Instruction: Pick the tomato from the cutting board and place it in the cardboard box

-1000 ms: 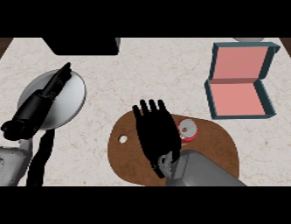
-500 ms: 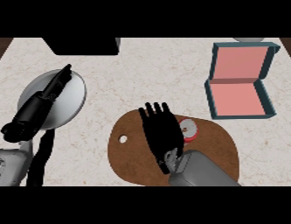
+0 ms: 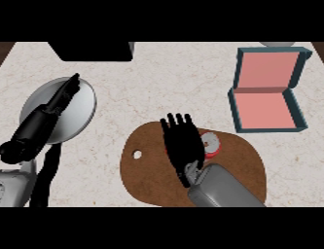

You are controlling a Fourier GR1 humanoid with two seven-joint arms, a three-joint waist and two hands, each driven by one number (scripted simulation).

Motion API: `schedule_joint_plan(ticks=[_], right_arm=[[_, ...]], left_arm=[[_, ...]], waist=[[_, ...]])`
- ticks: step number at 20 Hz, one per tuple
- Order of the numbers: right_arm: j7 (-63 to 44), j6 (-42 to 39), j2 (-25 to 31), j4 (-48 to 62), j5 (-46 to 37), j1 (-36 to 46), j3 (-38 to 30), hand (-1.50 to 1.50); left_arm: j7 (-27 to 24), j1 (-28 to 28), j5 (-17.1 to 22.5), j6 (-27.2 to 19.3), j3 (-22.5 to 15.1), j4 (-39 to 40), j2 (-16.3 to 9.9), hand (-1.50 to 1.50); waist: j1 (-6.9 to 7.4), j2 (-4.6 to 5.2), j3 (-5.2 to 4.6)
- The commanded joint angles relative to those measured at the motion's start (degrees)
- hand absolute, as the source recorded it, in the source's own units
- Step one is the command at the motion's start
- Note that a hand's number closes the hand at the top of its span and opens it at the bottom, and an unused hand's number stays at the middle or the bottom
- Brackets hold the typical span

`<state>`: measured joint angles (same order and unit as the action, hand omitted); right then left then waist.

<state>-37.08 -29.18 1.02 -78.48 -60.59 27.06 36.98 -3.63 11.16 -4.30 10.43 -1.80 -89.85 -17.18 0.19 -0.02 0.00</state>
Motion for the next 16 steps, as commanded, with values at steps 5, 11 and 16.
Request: schedule_joint_plan(ticks=[5,11,16], right_arm=[[9.8,3.9,1.1,8.1,-1.9,1.5,-2.8,1.5],[17.0,10.7,1.7,7.9,-6.4,2.8,-1.1,1.5],[14.9,13.0,-0.9,6.3,-8.5,2.2,2.8,1.5]], left_arm=[[1.0,7.3,-2.9,-1.1,0.2,6.3,3.8,0.0],[-0.4,-1.0,-2.8,0.4,0.7,-0.9,2.9,0.0],[0.6,2.3,-2.2,2.9,2.1,2.9,2.4,0.0]], waist=[[-0.32,0.17,0.01],[0.27,0.04,0.01],[0.08,0.04,0.0]])
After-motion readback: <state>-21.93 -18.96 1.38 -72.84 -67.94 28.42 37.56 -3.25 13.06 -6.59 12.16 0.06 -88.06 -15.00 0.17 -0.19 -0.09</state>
